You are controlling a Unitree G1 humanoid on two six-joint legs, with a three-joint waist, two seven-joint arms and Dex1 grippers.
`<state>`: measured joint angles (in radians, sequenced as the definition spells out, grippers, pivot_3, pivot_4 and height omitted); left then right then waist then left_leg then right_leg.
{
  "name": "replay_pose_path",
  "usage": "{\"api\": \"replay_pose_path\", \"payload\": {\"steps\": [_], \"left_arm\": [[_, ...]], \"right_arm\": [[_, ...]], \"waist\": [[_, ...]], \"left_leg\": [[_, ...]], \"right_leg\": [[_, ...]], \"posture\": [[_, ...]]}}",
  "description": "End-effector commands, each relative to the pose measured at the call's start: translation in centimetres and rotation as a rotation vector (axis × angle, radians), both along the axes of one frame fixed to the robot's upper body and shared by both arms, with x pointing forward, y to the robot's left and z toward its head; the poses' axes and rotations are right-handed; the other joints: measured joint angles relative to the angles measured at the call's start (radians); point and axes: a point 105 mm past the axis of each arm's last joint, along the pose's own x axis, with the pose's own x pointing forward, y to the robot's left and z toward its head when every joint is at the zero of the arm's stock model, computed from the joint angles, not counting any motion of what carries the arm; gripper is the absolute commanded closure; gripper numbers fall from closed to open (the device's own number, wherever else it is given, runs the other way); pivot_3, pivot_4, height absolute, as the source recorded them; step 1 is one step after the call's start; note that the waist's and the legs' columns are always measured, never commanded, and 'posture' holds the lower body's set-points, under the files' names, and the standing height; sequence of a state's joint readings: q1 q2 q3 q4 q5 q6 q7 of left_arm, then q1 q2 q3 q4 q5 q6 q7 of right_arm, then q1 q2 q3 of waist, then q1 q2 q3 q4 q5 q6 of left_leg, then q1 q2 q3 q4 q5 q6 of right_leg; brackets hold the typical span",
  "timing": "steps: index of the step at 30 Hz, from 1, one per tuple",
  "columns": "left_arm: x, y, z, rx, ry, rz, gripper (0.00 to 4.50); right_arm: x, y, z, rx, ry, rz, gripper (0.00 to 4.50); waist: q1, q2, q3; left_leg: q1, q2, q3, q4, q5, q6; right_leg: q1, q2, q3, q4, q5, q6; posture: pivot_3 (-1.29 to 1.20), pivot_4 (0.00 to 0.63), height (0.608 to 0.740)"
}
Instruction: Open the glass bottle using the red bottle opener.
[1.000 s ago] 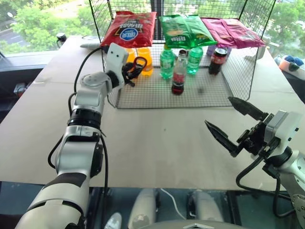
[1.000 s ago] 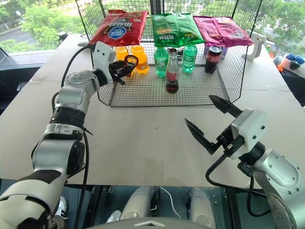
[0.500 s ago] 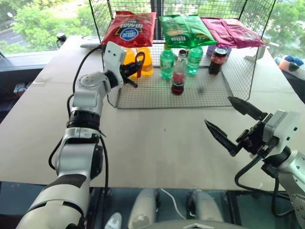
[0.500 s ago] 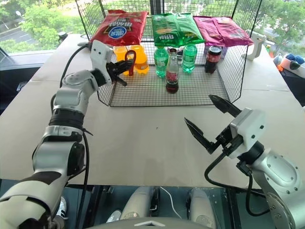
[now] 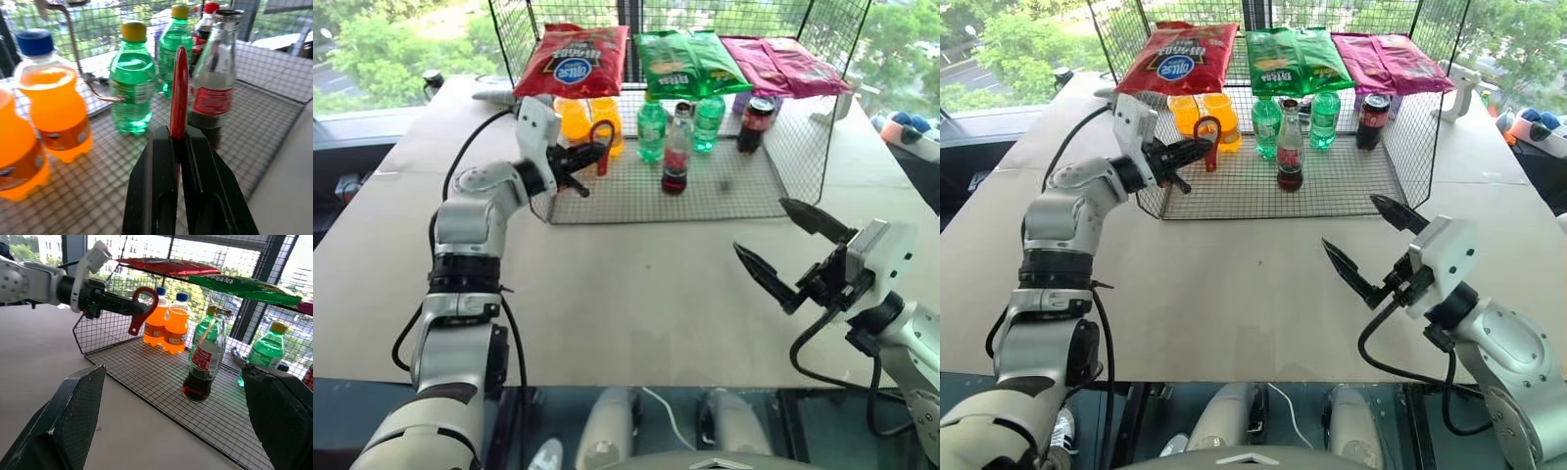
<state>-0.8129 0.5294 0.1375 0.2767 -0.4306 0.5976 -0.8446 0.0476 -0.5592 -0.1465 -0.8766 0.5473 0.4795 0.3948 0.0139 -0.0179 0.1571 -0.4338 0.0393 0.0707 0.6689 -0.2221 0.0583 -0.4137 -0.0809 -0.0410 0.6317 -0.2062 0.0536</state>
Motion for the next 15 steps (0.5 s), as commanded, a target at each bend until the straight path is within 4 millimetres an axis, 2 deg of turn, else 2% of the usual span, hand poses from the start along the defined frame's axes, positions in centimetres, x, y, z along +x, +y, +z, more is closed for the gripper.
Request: {"api": "replay_pose_path", "payload": {"steps": [1,9,15], "left_arm": [[-2.2,-1.4,2.0,-0.201,0.108,-0.095,4.46],[-4.7,-4.7,0.4,-0.446,0.363,-0.128,4.46],[-5.3,-8.8,-0.8,-0.607,0.546,-0.167,4.46]], "right_arm": [[0.6,0.6,0.1,-0.144,-0.024,-0.071,0.00],[2.0,2.1,-0.2,-0.319,-0.032,-0.117,0.00],[3.1,2.3,-1.3,-0.389,0.017,-0.160,0.00]], "waist": [[-0.002,0.000,0.000],[-0.001,0.000,0.000],[0.003,-0.002,0.001]], "left_leg": [[0.001,0.000,0.000,0.000,0.000,0.000],[0.002,-0.001,0.000,0.001,0.000,0.000],[0.002,-0.002,-0.001,0.002,0.000,0.000]], "right_leg": [[0.000,0.000,0.000,0.001,0.000,0.000],[0.000,0.000,0.001,0.004,-0.001,0.003],[0.000,-0.002,0.001,0.005,0.000,0.001]], "posture": [[0.00,0.150,0.740],[0.00,0.150,0.740],[0.00,0.150,0.740]]}}
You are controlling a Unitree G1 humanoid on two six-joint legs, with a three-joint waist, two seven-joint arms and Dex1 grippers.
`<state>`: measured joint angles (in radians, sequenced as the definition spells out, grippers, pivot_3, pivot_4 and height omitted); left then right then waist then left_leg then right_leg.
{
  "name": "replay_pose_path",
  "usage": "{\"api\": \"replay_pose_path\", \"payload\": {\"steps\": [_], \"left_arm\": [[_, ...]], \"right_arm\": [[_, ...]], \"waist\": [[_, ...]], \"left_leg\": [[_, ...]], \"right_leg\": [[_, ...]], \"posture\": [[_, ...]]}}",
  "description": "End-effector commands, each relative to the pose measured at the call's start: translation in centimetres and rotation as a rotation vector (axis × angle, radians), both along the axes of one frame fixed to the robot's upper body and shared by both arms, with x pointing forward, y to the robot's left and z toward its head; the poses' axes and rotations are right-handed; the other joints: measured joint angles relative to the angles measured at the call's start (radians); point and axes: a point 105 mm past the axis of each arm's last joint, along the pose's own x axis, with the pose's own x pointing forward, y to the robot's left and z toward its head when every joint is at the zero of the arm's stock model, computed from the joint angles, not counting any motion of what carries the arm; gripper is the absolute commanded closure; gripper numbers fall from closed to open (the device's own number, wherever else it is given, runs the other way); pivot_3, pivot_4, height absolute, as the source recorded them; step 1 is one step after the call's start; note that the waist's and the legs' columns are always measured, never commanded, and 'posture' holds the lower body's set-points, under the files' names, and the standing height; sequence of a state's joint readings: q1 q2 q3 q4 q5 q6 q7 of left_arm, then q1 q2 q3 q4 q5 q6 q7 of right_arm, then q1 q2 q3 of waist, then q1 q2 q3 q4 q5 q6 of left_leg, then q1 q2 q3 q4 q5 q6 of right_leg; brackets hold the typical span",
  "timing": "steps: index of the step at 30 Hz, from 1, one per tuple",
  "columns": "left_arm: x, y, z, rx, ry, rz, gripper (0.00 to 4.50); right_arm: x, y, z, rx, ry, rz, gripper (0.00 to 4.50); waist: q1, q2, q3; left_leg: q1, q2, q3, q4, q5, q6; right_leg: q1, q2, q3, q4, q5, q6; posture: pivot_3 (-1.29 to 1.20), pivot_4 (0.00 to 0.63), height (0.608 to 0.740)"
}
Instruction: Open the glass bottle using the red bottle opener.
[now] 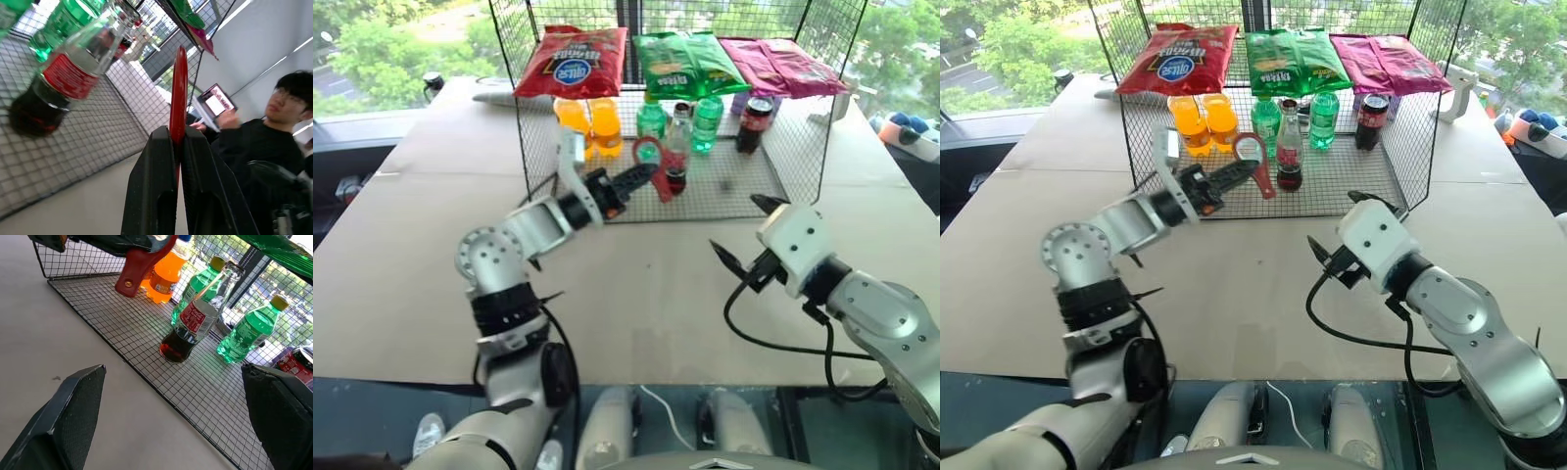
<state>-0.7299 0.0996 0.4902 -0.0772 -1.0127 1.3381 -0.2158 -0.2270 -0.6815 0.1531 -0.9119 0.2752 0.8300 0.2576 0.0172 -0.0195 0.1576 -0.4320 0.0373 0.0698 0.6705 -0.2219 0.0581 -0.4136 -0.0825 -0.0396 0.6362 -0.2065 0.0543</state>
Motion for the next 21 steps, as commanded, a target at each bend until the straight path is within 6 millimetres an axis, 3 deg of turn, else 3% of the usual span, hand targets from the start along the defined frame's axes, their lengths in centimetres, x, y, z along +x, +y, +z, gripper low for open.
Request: {"api": "replay_pose_path", "payload": {"steps": [1,7,17,20,21], "left_arm": [[-0.2,-1.8,0.7,-0.085,0.050,-0.002,4.46],[0.7,-4.9,0.4,-0.208,0.180,0.000,4.46],[1.2,-6.9,-0.3,-0.252,0.273,0.021,4.46],[1.2,-7.2,-0.3,-0.260,0.280,0.023,4.50],[1.2,-7.2,-0.2,-0.262,0.280,0.024,4.50]], "right_arm": [[0.7,-0.4,0.1,-0.027,-0.015,-0.070,0.00],[3.1,0.3,1.2,0.020,-0.021,-0.189,0.00],[5.4,2.8,1.6,-0.111,-0.064,-0.226,0.00],[6.3,3.4,1.6,-0.138,-0.073,-0.232,0.82],[6.6,3.5,1.6,-0.140,-0.072,-0.235,1.33]], "waist": [[-0.002,-0.001,0.000],[-0.005,-0.001,0.001],[-0.003,-0.001,0.001],[-0.004,-0.001,0.001],[-0.004,-0.001,0.001]], "left_leg": [[0.000,-0.001,0.000,0.000,0.000,0.000],[0.001,0.000,0.000,0.000,0.000,0.000],[-0.001,-0.001,0.001,0.000,0.000,0.000],[-0.001,-0.001,0.001,0.000,0.000,0.000],[-0.001,-0.001,0.001,0.000,0.000,0.000]], "right_leg": [[0.000,0.000,0.000,0.000,0.000,0.000],[0.000,0.002,0.001,0.001,0.000,-0.001],[-0.001,0.002,0.001,0.000,-0.001,-0.003],[-0.001,0.002,0.001,0.000,-0.001,-0.003],[-0.001,0.002,0.001,0.000,-0.001,-0.003]], "posture": [[0.00,0.150,0.740],[0.00,0.150,0.740],[0.00,0.150,0.740],[0.00,0.150,0.740],[0.00,0.150,0.740]]}}
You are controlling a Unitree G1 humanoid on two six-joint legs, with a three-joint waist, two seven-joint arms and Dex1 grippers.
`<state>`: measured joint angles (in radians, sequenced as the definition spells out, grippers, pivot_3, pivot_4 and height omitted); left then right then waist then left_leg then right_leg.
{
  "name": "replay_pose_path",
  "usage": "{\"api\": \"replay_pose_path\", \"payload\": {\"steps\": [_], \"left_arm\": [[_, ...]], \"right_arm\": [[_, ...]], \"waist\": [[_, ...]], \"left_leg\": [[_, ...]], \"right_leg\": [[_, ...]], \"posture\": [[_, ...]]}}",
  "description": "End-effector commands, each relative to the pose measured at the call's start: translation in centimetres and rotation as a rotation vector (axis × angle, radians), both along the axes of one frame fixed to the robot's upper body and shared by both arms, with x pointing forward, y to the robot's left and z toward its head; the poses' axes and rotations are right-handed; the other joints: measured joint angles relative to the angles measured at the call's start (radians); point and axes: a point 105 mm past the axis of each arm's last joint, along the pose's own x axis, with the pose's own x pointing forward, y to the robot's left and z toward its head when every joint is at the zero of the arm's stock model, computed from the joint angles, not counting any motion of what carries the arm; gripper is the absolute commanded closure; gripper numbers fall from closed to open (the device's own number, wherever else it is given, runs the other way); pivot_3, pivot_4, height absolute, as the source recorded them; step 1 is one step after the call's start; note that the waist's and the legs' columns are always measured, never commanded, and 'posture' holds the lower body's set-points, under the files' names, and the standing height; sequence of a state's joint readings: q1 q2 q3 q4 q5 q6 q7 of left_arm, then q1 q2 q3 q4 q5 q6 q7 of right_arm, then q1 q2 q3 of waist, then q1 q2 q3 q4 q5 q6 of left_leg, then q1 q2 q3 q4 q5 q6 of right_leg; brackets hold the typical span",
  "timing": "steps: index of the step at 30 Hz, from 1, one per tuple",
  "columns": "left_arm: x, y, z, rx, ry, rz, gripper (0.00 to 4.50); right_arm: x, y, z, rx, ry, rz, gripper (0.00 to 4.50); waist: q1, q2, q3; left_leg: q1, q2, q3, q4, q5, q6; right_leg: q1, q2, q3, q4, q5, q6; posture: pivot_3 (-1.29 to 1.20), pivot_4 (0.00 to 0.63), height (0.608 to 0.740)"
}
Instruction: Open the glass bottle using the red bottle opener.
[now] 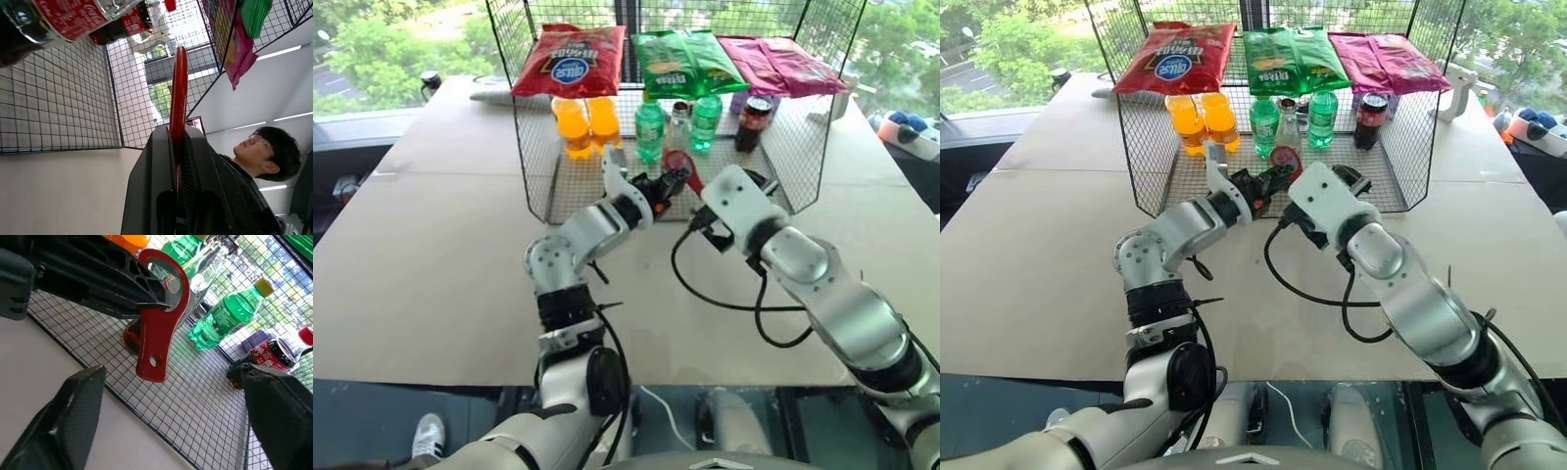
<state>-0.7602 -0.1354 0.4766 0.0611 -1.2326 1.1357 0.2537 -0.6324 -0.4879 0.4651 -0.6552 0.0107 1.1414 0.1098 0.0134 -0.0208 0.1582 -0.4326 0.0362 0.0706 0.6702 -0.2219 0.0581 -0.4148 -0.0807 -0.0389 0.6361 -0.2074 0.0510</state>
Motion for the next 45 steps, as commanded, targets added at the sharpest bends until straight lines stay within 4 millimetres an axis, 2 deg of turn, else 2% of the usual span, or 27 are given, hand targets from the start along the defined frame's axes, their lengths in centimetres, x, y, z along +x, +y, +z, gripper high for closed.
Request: {"api": "replay_pose_path", "payload": {"steps": [1,7,15,22,29,40,45], "left_arm": [[-0.9,-2.5,1.1,-0.088,-0.010,-0.064,4.50],[-0.7,-2.2,1.2,-0.101,0.004,-0.030,4.50],[0.0,-1.6,0.9,-0.124,0.064,0.041,4.50],[0.5,-0.9,0.3,-0.145,0.147,0.096,4.50],[0.8,0.3,-0.3,-0.161,0.220,0.157,4.50],[0.8,1.1,-0.8,-0.170,0.268,0.201,4.50],[0.8,1.5,-0.9,-0.174,0.270,0.214,4.50]], "right_arm": [[0.8,0.4,1.1,-0.010,-0.053,-0.014,1.79],[2.2,1.1,1.0,-0.083,-0.096,-0.028,1.79],[2.8,2.7,1.6,-0.184,-0.191,-0.004,1.79],[3.0,4.1,0.7,-0.279,-0.237,0.074,1.79],[4.0,4.3,-0.4,-0.387,-0.292,0.093,1.79],[4.0,6.3,-1.3,-0.416,-0.322,0.162,1.79],[4.2,6.2,-1.4,-0.425,-0.318,0.160,1.79]], "waist": [[0.000,0.000,0.000],[-0.001,0.000,0.000],[-0.001,0.000,0.000],[-0.001,0.000,0.000],[-0.001,0.000,0.000],[0.000,0.000,0.000],[0.000,0.000,0.000]], "left_leg": [[0.000,0.000,0.000,0.000,0.000,0.000],[0.000,0.000,0.000,0.000,0.000,0.000],[0.000,0.000,0.000,-0.001,0.000,0.000],[-0.001,0.000,0.000,-0.002,0.001,-0.001],[-0.001,0.000,0.001,-0.002,0.002,-0.004],[-0.001,0.000,0.001,-0.003,0.003,-0.005],[-0.002,0.000,0.001,-0.004,0.003,-0.005]], "right_leg": [[0.000,0.000,0.000,0.000,0.000,0.000],[0.000,0.000,0.000,-0.001,0.000,0.000],[0.000,0.000,0.000,-0.001,0.000,0.001],[0.000,0.000,0.000,-0.004,0.001,0.002],[0.000,0.000,0.000,-0.004,0.001,0.002],[0.000,0.001,-0.001,-0.008,0.002,0.003],[0.001,0.001,-0.002,-0.009,0.002,0.003]], "posture": [[0.00,0.150,0.740],[0.00,0.150,0.740],[0.00,0.150,0.740],[0.00,0.150,0.740],[0.00,0.150,0.740],[0.00,0.150,0.740],[0.00,0.150,0.740]]}}
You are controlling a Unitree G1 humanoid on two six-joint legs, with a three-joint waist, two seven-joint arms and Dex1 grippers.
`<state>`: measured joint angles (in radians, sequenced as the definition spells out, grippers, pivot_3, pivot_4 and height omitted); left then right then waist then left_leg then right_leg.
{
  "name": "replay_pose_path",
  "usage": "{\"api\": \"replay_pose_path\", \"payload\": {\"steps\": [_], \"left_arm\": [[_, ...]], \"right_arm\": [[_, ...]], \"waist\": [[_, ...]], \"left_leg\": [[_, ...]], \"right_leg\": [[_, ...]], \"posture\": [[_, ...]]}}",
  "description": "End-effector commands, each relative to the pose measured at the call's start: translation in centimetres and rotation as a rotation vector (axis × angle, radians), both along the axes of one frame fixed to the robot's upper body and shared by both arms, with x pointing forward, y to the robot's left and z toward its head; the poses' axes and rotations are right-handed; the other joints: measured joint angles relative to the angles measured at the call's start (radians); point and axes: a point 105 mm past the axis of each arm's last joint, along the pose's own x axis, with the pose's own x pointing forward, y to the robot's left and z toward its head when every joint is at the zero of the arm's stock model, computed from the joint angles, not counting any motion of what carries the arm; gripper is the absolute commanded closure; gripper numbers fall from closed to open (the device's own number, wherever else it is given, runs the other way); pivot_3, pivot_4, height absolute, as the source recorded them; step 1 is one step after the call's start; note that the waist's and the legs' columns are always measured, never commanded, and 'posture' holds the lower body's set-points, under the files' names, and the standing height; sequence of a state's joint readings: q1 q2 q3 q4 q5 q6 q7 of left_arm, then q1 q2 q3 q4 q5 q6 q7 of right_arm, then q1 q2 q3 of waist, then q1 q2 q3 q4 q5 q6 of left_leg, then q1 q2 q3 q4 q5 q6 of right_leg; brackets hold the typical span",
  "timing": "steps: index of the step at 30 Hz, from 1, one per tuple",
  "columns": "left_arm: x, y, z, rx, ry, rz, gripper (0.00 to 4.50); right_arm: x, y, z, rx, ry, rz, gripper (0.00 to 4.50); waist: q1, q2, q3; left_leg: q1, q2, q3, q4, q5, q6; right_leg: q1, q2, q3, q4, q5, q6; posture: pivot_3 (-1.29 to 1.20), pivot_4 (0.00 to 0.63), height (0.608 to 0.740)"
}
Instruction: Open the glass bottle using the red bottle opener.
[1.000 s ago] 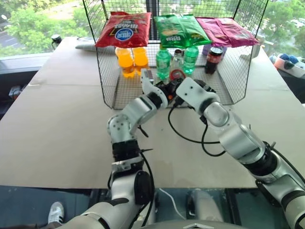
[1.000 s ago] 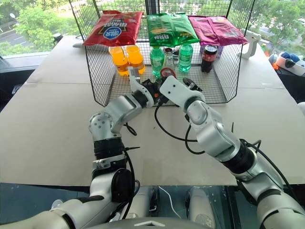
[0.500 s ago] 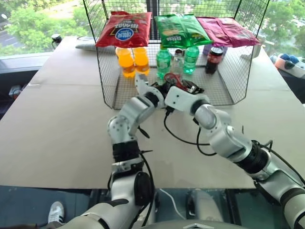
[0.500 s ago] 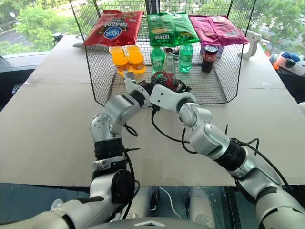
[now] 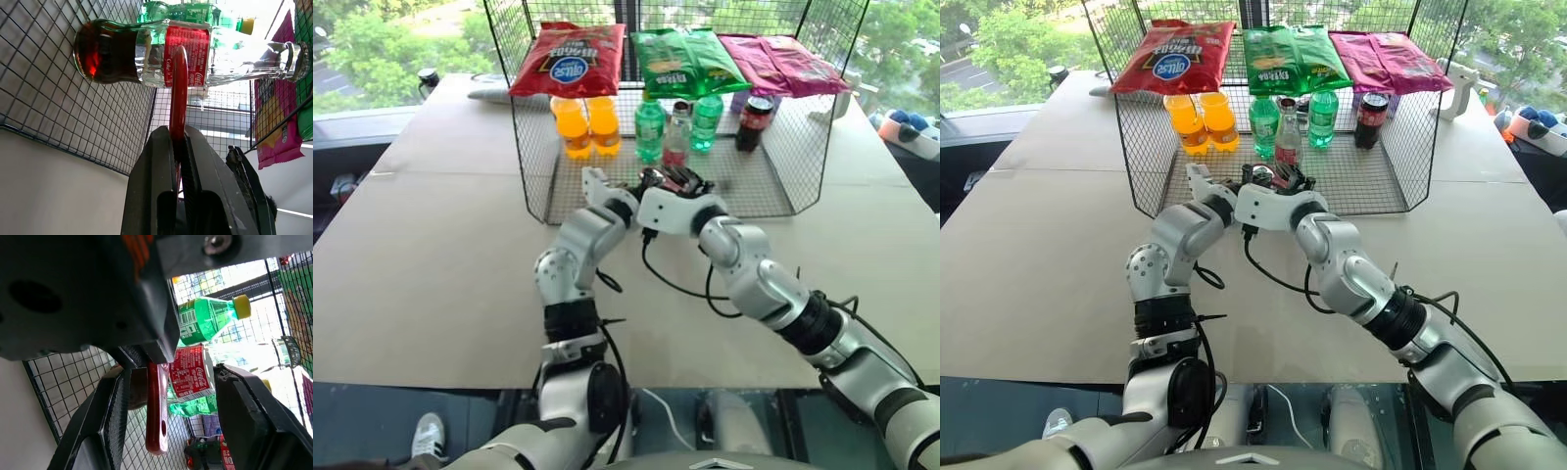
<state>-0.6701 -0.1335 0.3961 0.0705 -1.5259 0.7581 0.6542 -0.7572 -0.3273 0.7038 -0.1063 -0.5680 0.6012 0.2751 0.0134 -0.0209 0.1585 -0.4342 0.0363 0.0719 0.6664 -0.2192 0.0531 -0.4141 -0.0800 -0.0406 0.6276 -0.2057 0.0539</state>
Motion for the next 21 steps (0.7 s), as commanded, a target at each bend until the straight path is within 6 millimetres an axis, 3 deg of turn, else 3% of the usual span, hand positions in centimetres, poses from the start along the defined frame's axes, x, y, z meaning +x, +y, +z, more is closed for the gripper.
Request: {"api": "replay_pose_path", "payload": {"steps": [1,21], "left_arm": [[-0.7,-1.1,1.6,-0.018,-0.061,-0.040,4.50],[-0.8,0.1,2.0,-0.040,-0.068,-0.025,4.50]], "right_arm": [[-0.1,0.0,0.6,0.004,-0.030,0.005,1.79],[-0.3,-0.1,0.2,0.010,-0.009,0.003,1.79]], "waist": [[0.000,0.000,0.000],[0.000,0.000,0.000]], "left_leg": [[0.000,0.000,0.000,0.000,0.000,0.000],[0.000,0.000,0.000,-0.001,0.000,0.000]], "right_leg": [[0.000,0.000,0.000,0.000,0.000,0.000],[0.000,0.000,-0.001,-0.001,0.000,0.000]], "posture": [[0.00,0.150,0.740],[0.00,0.150,0.740]]}}
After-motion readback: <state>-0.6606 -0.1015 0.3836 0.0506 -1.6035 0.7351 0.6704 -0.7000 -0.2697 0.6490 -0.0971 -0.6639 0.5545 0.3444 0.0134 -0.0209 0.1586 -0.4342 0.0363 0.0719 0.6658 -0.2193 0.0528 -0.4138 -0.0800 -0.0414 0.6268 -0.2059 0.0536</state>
